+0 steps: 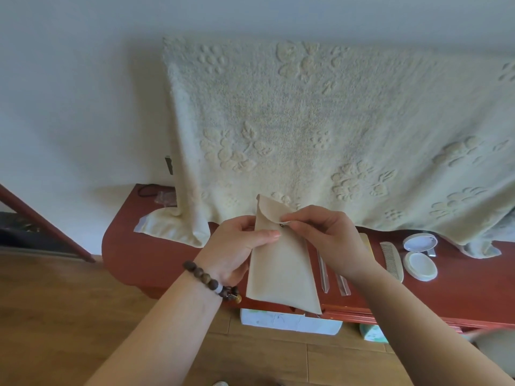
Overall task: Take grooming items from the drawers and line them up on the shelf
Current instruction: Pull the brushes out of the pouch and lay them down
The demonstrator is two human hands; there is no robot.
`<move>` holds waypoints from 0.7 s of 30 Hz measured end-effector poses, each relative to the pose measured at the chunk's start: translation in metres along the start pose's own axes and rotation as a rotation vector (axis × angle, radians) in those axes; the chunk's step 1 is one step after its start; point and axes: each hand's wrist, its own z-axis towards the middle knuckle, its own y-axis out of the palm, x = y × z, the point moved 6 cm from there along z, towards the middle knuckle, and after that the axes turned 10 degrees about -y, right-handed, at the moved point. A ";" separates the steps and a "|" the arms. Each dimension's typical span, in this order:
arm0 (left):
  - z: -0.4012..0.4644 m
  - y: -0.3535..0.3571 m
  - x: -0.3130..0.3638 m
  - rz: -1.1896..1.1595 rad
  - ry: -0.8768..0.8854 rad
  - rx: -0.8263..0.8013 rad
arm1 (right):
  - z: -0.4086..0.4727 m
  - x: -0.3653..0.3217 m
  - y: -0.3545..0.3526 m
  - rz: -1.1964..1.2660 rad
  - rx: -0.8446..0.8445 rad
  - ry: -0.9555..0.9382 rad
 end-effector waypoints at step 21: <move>0.039 -0.006 -0.034 -0.029 0.070 0.036 | -0.026 0.047 -0.016 -0.120 0.157 0.079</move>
